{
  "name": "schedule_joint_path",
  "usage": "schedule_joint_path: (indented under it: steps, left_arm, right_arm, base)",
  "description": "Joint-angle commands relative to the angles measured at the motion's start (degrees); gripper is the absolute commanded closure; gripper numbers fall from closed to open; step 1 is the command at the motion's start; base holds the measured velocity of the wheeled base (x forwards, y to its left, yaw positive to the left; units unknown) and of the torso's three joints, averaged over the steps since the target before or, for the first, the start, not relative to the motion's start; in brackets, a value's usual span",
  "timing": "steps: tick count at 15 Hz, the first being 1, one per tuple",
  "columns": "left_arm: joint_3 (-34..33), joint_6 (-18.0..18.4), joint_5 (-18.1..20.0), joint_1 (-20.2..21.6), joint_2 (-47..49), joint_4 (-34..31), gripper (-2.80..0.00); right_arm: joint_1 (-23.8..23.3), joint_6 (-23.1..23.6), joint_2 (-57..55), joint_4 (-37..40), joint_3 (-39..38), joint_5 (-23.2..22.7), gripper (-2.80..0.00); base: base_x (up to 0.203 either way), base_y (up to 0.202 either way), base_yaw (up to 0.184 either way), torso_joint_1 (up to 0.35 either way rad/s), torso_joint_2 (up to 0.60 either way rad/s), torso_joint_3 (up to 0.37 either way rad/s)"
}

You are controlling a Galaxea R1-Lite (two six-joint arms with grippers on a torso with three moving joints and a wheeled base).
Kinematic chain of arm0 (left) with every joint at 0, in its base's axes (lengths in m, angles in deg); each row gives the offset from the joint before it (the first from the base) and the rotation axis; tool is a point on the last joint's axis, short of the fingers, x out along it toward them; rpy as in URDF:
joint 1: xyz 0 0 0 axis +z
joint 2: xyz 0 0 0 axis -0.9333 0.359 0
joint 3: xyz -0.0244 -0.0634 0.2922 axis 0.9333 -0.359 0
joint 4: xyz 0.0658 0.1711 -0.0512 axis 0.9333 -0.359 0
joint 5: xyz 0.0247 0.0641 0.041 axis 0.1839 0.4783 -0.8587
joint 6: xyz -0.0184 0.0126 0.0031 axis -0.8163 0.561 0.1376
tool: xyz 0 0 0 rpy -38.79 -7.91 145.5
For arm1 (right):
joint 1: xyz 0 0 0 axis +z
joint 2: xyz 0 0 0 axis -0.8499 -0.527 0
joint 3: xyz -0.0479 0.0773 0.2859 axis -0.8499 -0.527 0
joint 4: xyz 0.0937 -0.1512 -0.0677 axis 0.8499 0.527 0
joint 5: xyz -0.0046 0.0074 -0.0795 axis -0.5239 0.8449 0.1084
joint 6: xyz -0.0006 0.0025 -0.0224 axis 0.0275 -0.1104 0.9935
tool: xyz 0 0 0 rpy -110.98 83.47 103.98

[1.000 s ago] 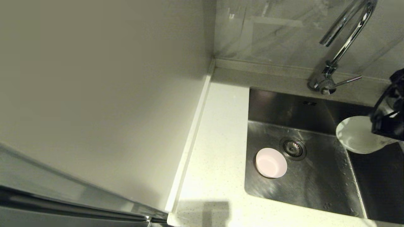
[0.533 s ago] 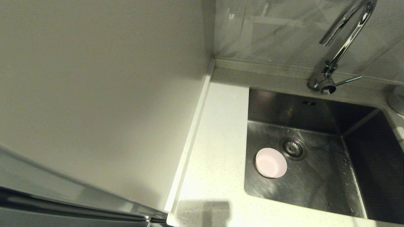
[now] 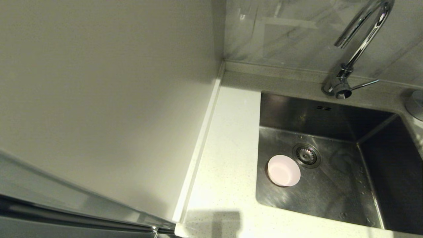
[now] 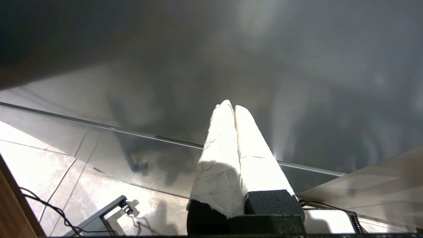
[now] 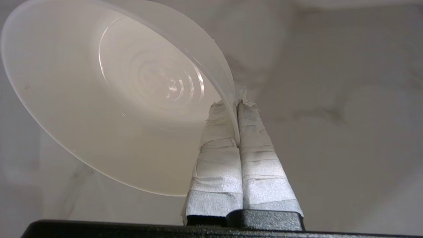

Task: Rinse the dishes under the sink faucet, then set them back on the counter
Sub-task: Put a bowl back to the table from the sink

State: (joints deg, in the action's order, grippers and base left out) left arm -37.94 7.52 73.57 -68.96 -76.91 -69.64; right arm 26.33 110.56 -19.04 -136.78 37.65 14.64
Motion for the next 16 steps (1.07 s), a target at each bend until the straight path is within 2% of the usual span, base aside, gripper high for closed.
schedule_joint_path:
  steps: [1,2,4,5,7,8,12,13,14,16]
  left_arm:
    - [0.0,0.0,0.0,0.0,-0.2,0.0,0.0]
    - [0.0,0.0,-0.1,0.0,-0.2,0.0,0.0]
    - [0.0,0.0,0.0,-0.1,-0.2,0.0,0.0]
    - [0.0,0.0,0.0,0.0,-0.2,0.0,0.0]
    - [0.0,0.0,-0.1,0.0,-0.2,0.0,0.0]
    - [0.0,0.0,0.0,0.0,-0.2,0.0,0.0]
    - [0.0,0.0,0.0,0.0,-0.2,0.0,0.0]
    - [0.0,0.0,0.0,0.0,-0.2,0.0,0.0]
    - [0.0,0.0,0.0,0.0,-0.2,0.0,0.0]
    - [0.0,0.0,0.0,-0.1,-0.2,0.0,0.0]
  right_arm:
    - [-0.1,-0.9,0.8,-2.8,-4.2,1.1,0.0]
    - [-0.1,-1.3,0.7,-2.8,-2.9,1.4,0.0]
    - [0.0,-1.5,0.4,-2.0,-5.0,1.7,0.0]
    - [0.0,-1.8,0.5,2.7,-4.7,1.9,0.0]
    - [-0.6,-3.5,1.2,23.0,-1.3,2.5,0.0]
    - [-1.4,-5.3,1.5,36.3,3.2,2.8,0.0]
    - [-4.1,-15.6,1.7,98.1,26.3,3.0,0.0]
    - [-5.1,-18.5,1.4,109.9,30.4,2.9,0.0]
    - [-7.6,-21.6,0.9,119.5,33.4,2.1,0.0]
    - [-12.8,-24.3,-0.3,127.1,32.9,-1.6,0.0]
  base:
    - [0.0,0.0,0.0,0.0,0.0,0.0]
    - [0.0,0.0,0.0,0.0,0.0,0.0]
    - [0.0,0.0,0.0,0.0,0.0,0.0]
    - [0.0,0.0,0.0,0.0,0.0,0.0]
    - [0.0,0.0,0.0,0.0,0.0,0.0]
    - [0.0,0.0,0.0,0.0,0.0,0.0]
    - [0.0,0.0,0.0,0.0,0.0,0.0]
    - [0.0,0.0,0.0,0.0,0.0,0.0]
    - [0.0,0.0,0.0,0.0,0.0,0.0]
    - [0.0,0.0,0.0,0.0,0.0,0.0]
